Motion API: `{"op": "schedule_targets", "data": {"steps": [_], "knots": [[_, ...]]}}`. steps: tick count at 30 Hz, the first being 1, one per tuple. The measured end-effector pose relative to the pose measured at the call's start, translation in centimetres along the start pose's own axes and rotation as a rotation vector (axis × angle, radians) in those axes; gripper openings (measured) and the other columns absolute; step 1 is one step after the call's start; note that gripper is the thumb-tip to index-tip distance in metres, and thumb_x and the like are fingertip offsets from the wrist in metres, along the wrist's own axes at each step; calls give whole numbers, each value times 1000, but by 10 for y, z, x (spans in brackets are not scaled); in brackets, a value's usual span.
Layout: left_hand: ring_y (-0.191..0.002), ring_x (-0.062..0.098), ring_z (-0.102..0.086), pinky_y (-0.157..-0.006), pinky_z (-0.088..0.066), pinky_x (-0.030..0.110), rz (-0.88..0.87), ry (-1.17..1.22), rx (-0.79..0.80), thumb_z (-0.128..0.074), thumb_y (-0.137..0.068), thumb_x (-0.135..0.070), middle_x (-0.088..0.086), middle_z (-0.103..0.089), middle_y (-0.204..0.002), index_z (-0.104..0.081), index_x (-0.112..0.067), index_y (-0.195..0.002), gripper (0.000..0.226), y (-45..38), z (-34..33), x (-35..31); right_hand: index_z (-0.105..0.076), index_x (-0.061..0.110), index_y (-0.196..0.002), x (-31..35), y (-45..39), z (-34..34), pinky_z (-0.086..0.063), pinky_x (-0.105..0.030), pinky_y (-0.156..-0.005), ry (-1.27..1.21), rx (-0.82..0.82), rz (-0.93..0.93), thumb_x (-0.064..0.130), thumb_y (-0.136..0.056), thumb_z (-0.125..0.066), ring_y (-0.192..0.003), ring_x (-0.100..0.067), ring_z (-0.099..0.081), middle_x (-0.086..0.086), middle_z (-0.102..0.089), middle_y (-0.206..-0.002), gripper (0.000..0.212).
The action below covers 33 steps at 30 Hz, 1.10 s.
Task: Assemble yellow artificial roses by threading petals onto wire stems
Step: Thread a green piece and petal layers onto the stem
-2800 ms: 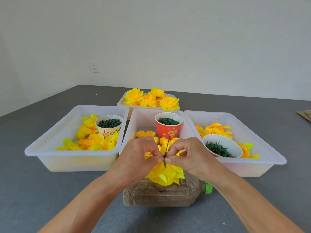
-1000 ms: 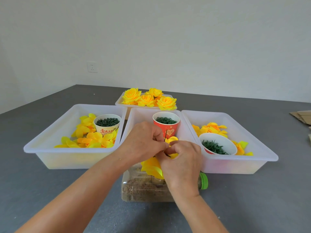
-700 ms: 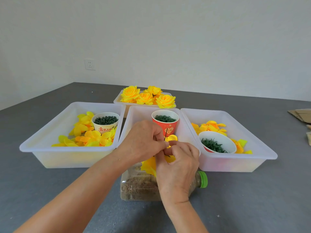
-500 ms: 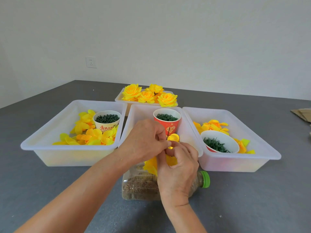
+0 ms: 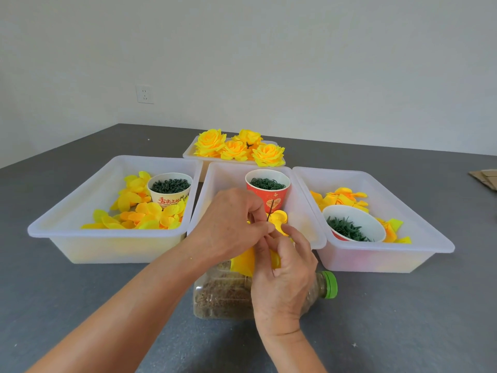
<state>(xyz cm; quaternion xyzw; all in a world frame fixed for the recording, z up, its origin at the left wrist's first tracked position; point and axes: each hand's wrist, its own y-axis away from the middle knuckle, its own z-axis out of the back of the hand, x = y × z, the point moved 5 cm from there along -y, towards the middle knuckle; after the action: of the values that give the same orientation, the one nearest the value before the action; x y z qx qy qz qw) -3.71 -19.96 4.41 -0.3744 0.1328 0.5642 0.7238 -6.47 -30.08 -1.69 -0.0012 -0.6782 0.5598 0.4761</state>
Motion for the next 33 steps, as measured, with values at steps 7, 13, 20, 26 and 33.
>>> {"op": "schedule_targets", "data": {"steps": [7,13,20,26,33], "knots": [[-75,6,-57,-73,-44,24,12,-7,60,-74,-75,-20,-5,-64,-69,-59,-23,-54,26,-1,3,0,-72,29,-65,-23,-21,-6,-43,-44,-97,-212,436,-369,26,-65,-81,-113,-15,-55,26,-62,-103,10],[-80,7,-58,-75,-44,25,28,13,55,-74,-75,-19,-6,-62,-74,-58,-22,-55,26,-1,3,2,-77,18,-74,-34,-48,-23,-40,-48,-104,-490,1009,-558,7,-62,-81,-121,-9,-52,7,-61,-125,17],[-80,3,-55,-69,-41,16,5,57,67,-74,-75,-16,-6,-63,-74,-61,-19,-58,22,-2,2,4,-75,14,-83,-29,-50,-26,-30,-50,-111,-500,1185,-384,26,-63,-75,-129,-14,-44,2,-59,-126,23],[-79,5,-58,-73,-45,22,-1,67,67,-74,-75,-16,-5,-63,-76,-61,-17,-60,20,-2,1,6,-75,22,-84,-37,-44,-27,-15,-54,-114,-438,1170,-304,39,-65,-71,-140,-22,-27,-2,-55,-134,26],[-75,4,-56,-71,-44,21,-5,85,67,-74,-75,-14,-7,-61,-72,-63,-12,-62,17,-2,1,6,-74,39,-78,-35,-45,-26,-7,-48,-116,-385,1171,-321,41,-60,-72,-140,-3,-17,13,-52,-136,18]]}}
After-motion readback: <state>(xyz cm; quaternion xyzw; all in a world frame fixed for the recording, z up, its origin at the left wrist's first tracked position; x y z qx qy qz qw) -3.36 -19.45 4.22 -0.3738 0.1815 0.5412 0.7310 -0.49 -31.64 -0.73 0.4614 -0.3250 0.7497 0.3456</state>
